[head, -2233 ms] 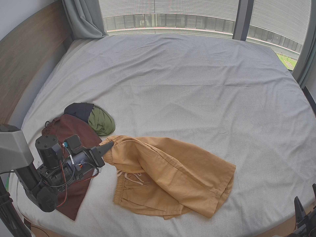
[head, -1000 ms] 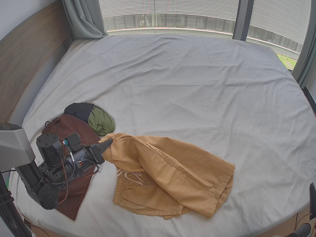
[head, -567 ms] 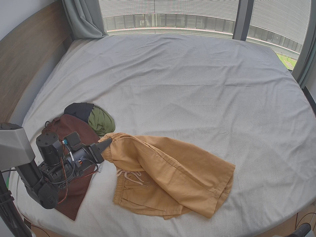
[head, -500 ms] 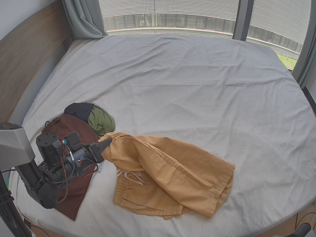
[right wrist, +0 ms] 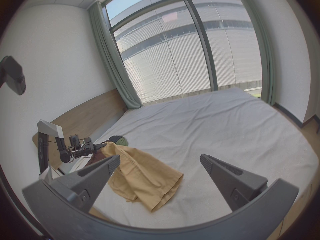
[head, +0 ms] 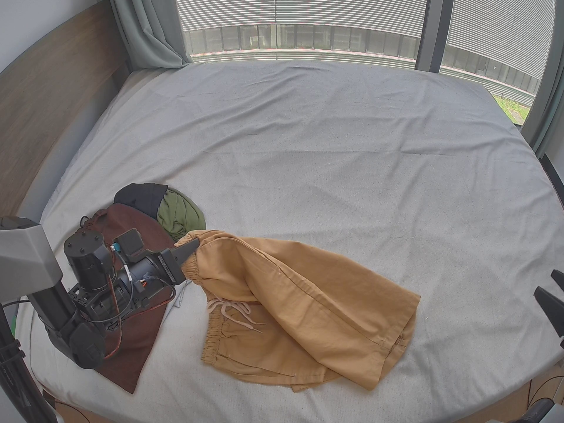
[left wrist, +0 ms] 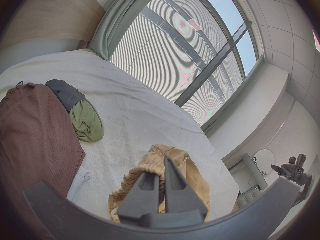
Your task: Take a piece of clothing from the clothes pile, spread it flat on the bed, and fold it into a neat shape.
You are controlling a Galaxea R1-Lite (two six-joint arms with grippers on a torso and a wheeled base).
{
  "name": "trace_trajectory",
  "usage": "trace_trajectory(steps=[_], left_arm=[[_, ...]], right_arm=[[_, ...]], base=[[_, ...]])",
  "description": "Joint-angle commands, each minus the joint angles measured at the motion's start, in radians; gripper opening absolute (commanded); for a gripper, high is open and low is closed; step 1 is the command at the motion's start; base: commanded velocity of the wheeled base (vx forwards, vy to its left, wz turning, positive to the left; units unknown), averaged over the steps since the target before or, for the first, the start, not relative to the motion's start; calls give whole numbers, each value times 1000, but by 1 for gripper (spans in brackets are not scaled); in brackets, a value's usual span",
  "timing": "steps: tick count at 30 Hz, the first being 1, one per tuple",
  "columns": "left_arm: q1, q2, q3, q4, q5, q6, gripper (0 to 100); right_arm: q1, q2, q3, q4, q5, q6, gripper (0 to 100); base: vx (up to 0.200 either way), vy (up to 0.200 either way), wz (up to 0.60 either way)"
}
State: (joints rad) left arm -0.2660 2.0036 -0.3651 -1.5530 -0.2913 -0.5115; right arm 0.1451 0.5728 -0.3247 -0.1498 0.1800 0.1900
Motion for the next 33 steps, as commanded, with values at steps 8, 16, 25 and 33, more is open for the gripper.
trace_trajectory(steps=[8, 16, 25, 33], left_arm=[[-2, 6, -2, -2, 0, -1, 0], [-6, 4, -2, -2, 0, -1, 0], [-10, 3, 0, -2, 0, -1, 0], [-12, -2, -2, -2, 0, -1, 0]], right_arm=[[11, 171, 12, -2, 199, 26, 100], [36, 259, 7, -5, 308, 25, 100], [189, 315, -24, -7, 312, 23, 100], [231, 446, -53, -59, 323, 26, 100]], base=[[0, 0, 0], [0, 0, 0], [0, 0, 0], [0, 0, 0]])
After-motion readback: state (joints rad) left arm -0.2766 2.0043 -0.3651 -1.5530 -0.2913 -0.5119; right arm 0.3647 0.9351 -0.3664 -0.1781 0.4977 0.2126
